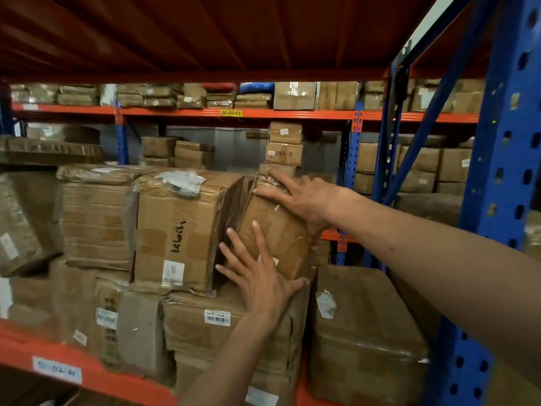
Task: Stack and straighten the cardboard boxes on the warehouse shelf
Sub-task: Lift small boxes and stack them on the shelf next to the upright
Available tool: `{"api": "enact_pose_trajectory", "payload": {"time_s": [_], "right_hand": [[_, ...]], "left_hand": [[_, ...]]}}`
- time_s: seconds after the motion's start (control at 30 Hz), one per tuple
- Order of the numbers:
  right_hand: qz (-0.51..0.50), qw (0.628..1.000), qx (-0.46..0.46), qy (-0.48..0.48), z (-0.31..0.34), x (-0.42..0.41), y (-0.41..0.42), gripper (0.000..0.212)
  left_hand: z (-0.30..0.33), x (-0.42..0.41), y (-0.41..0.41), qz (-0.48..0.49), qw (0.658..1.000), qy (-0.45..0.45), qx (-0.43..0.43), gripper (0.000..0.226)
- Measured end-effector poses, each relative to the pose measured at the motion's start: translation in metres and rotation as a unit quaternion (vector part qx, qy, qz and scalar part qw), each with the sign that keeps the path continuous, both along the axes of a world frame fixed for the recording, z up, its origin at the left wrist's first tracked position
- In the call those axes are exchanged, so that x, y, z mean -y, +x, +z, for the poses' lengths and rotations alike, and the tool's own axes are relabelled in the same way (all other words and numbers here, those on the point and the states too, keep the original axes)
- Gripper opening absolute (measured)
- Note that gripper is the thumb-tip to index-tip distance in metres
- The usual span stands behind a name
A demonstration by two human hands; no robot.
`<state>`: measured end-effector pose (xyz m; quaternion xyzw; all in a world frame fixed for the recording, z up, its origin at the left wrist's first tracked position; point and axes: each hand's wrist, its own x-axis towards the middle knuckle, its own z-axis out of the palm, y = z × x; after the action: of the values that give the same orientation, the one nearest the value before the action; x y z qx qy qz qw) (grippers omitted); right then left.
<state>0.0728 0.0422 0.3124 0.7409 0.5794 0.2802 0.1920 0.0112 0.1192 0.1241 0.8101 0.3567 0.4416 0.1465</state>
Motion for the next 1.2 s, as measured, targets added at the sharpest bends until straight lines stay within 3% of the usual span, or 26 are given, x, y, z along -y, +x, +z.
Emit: {"api": "enact_pose_trajectory", "payload": {"time_s": [0.13,0.3,0.4,0.53,0.73,0.9,1.03,1.2], "right_hand": [[-0.017,0.999,0.011,0.027,-0.005,0.019,0.02,0.161],[-0.003,0.981,0.193,0.005,-0.011,0.032,0.028,0.157],[-0.027,0.973,0.23,-0.019,-0.016,0.041,0.04,0.153],[-0.066,0.98,0.184,0.027,-0.041,0.073,0.051,0.148],[-0.155,0.974,0.083,0.145,-0.106,0.136,0.059,0.156],[-0.2,0.965,0.053,0.159,-0.149,0.17,0.057,0.154],[-0.241,0.956,0.001,0.169,-0.19,0.162,0.056,0.159],[-0.237,0.955,-0.003,0.181,-0.198,0.164,0.066,0.164]], "left_hand": [[0.012,-0.002,-0.001,-0.025,0.998,0.035,-0.04,0.16],[0.019,-0.009,0.0,-0.055,0.988,0.121,-0.083,0.152],[0.023,-0.012,0.003,-0.084,0.97,0.206,-0.098,0.151],[0.027,-0.015,0.013,-0.12,0.936,0.307,-0.125,0.153],[0.035,0.009,0.024,-0.224,0.848,0.43,-0.214,0.152],[0.011,0.039,0.039,-0.269,0.828,0.403,-0.283,0.153],[-0.006,0.037,0.042,-0.244,0.803,0.433,-0.328,0.15],[-0.009,0.04,0.043,-0.215,0.795,0.464,-0.325,0.147]]}}
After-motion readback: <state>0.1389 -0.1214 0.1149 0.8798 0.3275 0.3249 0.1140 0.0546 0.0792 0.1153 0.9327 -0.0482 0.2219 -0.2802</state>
